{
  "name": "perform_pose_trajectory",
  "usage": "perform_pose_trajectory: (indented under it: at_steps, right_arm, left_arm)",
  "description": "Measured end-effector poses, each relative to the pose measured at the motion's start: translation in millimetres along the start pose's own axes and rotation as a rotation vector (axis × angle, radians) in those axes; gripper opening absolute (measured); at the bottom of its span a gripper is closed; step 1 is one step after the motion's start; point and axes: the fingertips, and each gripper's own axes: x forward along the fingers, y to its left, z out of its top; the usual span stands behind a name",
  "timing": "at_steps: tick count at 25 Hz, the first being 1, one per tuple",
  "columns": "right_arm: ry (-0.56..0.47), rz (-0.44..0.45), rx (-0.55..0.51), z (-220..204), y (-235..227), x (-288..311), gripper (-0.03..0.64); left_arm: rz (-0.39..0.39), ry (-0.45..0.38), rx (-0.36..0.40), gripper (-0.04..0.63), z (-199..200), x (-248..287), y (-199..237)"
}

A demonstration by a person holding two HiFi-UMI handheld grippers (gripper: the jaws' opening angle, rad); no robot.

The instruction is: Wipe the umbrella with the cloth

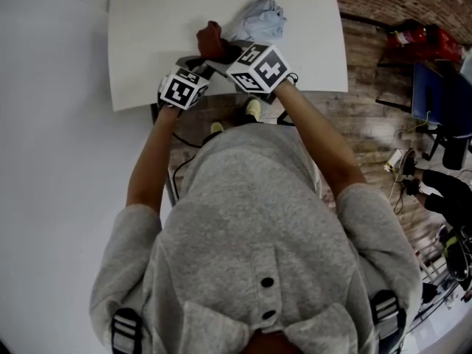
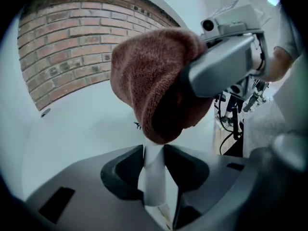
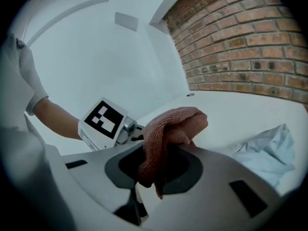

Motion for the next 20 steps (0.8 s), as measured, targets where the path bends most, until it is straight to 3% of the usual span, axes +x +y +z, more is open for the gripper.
perform_pose_trajectory:
  at_steps: [7,20]
  right_arm:
    - [0.080,-0.107,0.085,-18,-67,-20,0.083]
    - [0.168,-0.323,-0.034,-18,-127,-67,0.084]
  left_arm:
    - [-0.007,0.017,-0.002,0.149,-2,2,1]
    - [-0.001,0.025,-0.001,0.149,-4,1,-1]
